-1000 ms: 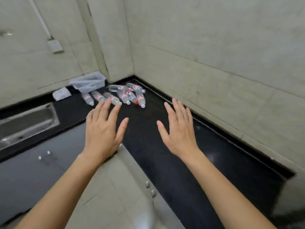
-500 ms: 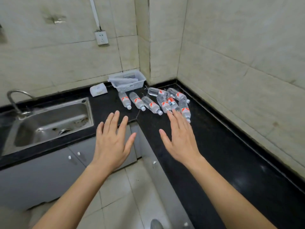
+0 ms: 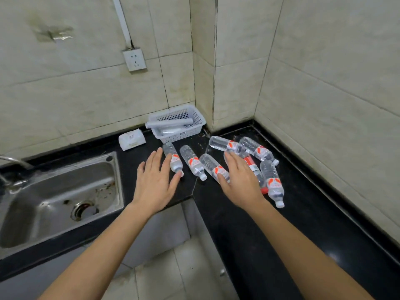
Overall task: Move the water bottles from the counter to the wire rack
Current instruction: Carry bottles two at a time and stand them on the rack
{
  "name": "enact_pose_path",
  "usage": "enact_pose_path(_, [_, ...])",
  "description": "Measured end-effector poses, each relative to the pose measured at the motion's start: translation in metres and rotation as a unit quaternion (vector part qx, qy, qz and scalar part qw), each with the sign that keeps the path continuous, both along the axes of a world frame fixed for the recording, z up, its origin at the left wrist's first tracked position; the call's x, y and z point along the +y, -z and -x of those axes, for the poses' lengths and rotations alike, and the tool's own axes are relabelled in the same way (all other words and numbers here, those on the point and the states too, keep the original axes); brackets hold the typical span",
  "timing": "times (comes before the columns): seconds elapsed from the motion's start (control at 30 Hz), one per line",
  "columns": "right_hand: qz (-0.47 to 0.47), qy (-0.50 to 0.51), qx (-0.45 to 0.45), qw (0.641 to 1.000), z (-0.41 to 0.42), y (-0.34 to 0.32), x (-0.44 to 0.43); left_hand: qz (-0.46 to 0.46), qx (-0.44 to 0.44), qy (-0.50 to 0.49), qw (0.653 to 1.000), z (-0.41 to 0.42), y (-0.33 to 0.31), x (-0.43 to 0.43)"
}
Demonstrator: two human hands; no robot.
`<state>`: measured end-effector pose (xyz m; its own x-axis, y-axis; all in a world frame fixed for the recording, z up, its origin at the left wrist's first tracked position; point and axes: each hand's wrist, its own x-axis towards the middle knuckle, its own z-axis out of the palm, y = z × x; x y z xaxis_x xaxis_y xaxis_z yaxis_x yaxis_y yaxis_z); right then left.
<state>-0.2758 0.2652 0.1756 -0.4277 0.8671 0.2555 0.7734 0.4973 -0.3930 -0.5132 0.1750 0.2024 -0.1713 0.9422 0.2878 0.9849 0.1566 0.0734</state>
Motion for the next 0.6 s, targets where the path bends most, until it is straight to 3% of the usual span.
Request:
enact_pose_path(0.23, [0.127, 0.032, -0.040, 0.991, 0.059, 0.061, 0.069, 0.133, 0.035, 0.063, 0.988, 0.084, 0.084, 0.093])
enact_pose_path(0.37, [0.276, 0.113, -0.012, 0.954, 0.095, 0.111, 0.098, 0.290, 0.069, 0.147, 0.943, 0.119, 0.135, 0.153])
enact_pose_path(0.47, [0.410, 0.210, 0.114, 0.880, 0.122, 0.140, 0.115, 0.338, 0.086, 0.214, 0.912, 0.139, 0.160, 0.194])
enact_pose_path(0.6, [0.543, 0.346, 0.283, 0.711, 0.155, 0.180, 0.134, 0.343, 0.128, 0.315, 0.876, 0.157, 0.193, 0.249])
